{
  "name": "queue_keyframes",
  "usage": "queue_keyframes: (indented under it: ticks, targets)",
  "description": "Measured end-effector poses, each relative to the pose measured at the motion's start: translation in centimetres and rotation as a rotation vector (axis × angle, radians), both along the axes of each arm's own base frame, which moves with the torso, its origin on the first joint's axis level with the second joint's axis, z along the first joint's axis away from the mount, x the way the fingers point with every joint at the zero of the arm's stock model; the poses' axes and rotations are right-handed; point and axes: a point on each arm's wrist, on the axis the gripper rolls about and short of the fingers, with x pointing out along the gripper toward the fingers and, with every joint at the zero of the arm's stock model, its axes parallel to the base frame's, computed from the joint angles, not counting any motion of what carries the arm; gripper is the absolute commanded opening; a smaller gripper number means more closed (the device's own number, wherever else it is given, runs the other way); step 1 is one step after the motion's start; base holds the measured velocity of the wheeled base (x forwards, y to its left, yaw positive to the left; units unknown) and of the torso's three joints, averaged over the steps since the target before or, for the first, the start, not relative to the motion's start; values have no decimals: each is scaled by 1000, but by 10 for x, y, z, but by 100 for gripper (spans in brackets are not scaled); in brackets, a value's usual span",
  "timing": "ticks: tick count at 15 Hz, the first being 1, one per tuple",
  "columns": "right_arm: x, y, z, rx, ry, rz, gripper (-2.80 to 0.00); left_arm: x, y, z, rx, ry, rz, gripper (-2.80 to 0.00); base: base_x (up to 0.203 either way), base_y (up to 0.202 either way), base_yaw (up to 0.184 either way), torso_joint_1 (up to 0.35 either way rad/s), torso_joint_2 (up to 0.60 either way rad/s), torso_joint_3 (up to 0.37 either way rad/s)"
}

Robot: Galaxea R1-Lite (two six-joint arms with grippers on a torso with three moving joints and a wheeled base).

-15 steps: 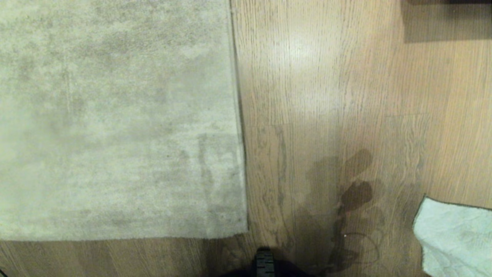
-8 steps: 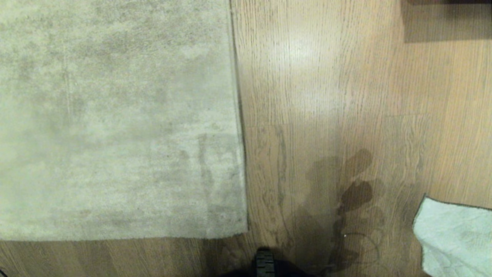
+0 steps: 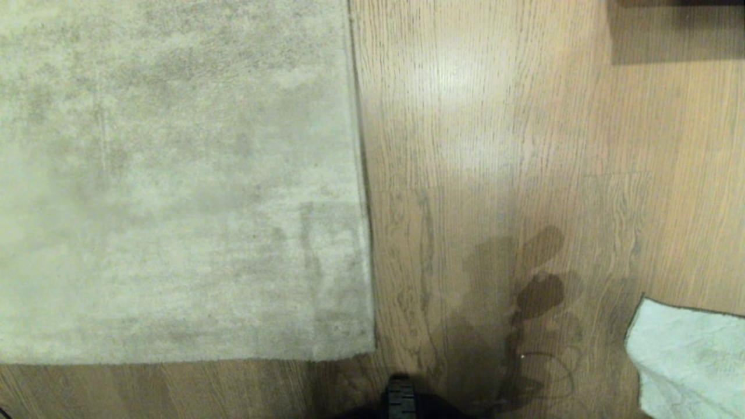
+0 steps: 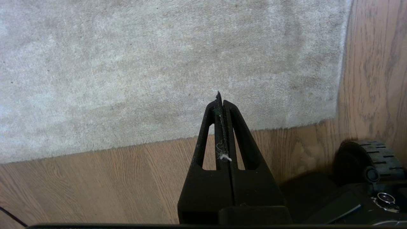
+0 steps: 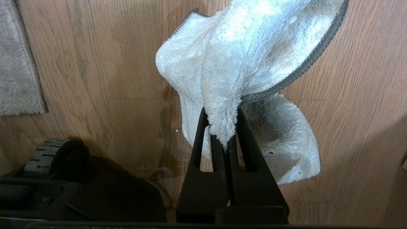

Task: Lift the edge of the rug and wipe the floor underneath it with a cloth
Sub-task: Put down the rag

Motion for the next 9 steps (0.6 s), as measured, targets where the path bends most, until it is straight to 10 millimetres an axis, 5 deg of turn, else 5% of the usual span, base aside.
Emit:
queue_keyframes:
  ticks: [9]
  targets:
    - [0,0,0,0,0,0,-280,0,0,0,8,0,4,-280,0,0,0,0,0,0]
